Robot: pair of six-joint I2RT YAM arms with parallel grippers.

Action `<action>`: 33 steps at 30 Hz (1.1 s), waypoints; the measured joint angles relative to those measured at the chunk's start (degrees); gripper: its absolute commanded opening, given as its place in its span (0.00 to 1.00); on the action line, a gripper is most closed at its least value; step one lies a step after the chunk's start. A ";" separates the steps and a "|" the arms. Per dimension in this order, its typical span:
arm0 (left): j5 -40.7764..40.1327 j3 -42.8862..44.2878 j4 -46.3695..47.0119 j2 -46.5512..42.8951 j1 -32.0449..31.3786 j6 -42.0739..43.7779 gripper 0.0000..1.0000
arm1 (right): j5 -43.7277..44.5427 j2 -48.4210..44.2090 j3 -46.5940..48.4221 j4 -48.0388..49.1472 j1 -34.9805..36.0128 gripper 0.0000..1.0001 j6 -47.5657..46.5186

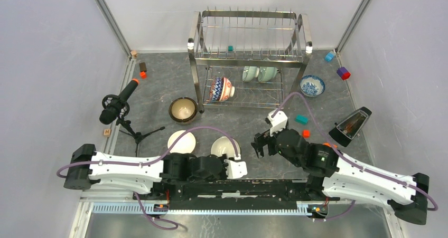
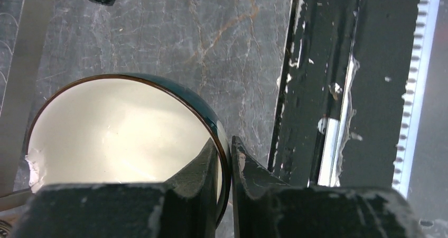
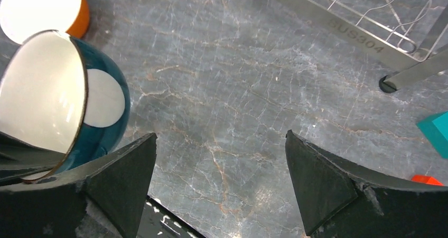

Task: Unload the bowls from the dish rack
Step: Place the bowl at the center of the board.

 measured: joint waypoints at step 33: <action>10.43 -0.81 -1.31 15.28 3.02 6.29 0.02 | 1.16 -1.49 -1.03 -0.07 -0.79 0.98 5.20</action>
